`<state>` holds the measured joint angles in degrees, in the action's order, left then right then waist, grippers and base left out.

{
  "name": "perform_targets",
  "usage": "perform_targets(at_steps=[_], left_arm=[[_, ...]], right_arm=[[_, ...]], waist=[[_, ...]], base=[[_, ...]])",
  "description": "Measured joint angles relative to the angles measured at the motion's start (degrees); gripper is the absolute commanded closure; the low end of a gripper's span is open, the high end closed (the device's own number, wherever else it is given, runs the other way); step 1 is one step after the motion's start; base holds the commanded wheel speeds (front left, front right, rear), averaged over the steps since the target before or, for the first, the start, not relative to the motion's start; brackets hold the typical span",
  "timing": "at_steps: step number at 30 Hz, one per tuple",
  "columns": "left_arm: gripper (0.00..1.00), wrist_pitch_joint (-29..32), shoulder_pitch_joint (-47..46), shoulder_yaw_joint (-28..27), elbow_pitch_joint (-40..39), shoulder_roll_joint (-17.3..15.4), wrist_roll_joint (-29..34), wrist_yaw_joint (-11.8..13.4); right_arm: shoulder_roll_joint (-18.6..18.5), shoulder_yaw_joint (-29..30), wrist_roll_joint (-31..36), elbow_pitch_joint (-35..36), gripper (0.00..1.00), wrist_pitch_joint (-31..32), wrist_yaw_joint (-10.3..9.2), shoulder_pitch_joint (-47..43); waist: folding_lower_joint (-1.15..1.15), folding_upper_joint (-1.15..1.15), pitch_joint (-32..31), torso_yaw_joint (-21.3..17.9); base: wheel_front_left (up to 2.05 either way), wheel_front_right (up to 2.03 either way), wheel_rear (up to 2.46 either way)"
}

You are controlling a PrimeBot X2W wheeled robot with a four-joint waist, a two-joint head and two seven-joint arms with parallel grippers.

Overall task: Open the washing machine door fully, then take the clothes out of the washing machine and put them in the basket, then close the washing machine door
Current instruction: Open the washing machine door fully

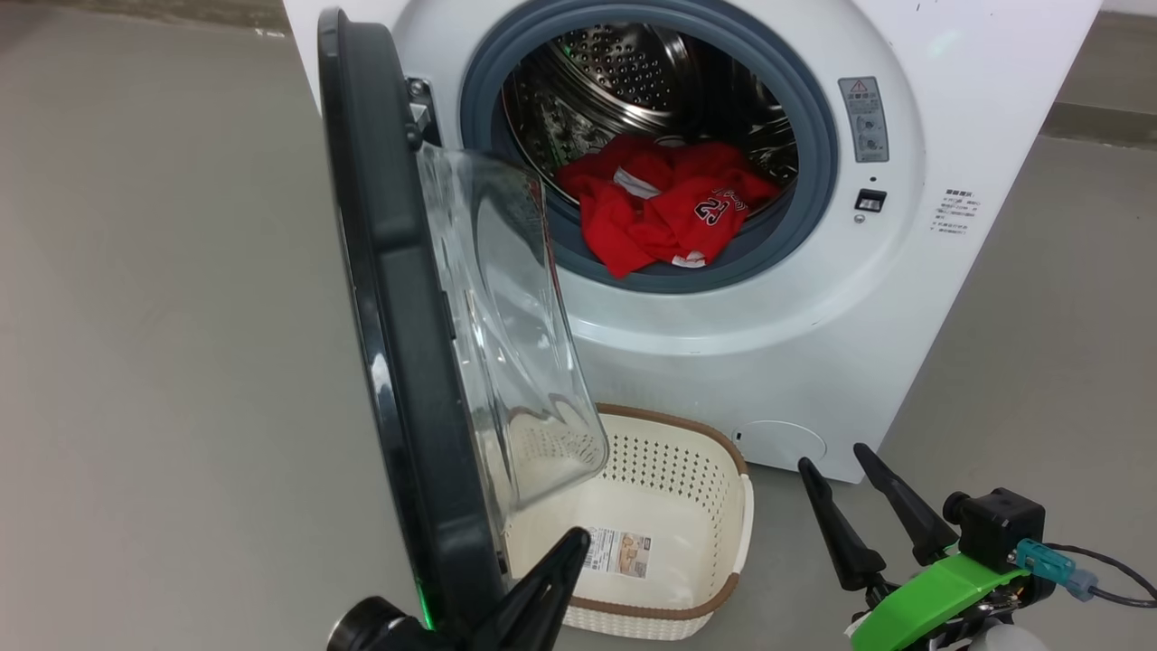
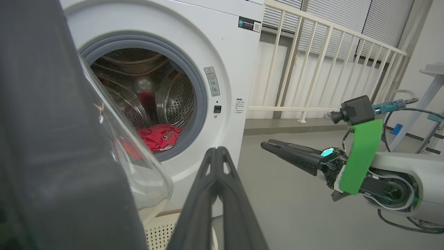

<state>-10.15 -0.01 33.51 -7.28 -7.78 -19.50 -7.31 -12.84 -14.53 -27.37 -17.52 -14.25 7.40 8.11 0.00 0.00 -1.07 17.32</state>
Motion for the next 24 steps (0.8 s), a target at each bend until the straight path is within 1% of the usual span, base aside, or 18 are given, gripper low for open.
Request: perform_targets(at_steps=[14, 24], left_arm=[[1.0, 0.7, 0.0, -0.3, 8.3, 0.1, -2.1, 0.2], [1.0, -0.1, 0.0, -1.2, 9.6, 0.4, -3.0, 1.1]], right_arm=[[0.0, -1.1, 0.0, -0.2, 0.0, 0.0, 0.0, 0.0], [-0.1, -0.9, 0.0, -0.2, 0.0, 0.0, 0.0, 0.0]], waist=[[0.0, 0.0, 0.1, 0.7], [0.0, 0.0, 0.5, 2.3]], base=[[0.0, 0.0, 0.0], [0.0, 0.0, 0.0]])
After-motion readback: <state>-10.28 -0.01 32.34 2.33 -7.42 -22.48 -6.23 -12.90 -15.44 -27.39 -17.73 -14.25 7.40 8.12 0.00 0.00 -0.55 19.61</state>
